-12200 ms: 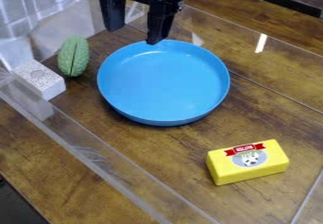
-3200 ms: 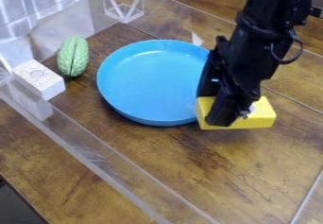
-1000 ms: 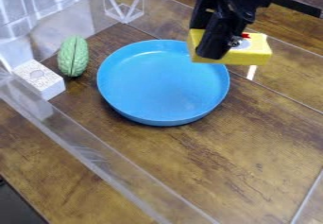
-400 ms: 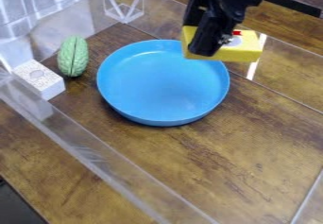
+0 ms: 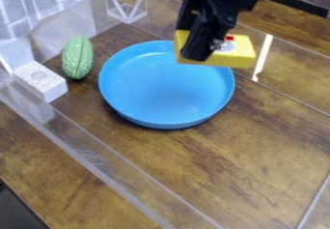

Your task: Put the yellow brick in the blue tray

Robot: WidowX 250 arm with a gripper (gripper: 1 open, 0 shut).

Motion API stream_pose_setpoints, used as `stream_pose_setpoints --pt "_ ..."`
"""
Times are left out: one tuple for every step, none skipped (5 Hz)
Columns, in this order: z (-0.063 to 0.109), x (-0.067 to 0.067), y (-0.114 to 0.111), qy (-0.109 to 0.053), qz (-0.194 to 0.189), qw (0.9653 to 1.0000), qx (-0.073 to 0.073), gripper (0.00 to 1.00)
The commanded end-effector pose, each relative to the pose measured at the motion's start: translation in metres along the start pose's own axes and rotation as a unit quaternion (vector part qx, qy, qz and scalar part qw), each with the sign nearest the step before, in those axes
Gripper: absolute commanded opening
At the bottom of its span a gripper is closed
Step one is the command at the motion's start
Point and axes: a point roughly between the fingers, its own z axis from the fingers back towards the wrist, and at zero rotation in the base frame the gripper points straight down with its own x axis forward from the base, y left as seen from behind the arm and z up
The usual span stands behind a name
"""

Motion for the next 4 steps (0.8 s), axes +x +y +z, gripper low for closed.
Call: stream_pose_setpoints --pt "0.017 -0.017 0.014 -0.031 0.031 0.9989 0.017 0.00" --pt "0.011 -0.020 0.014 -0.029 0.035 0.9989 0.012 0.00" --pt "0.004 -0.023 0.013 -0.027 0.040 0.9988 0.005 1.00" --pt "0.000 -0.021 0.014 -0.026 0.043 0.9987 0.003 1.00"
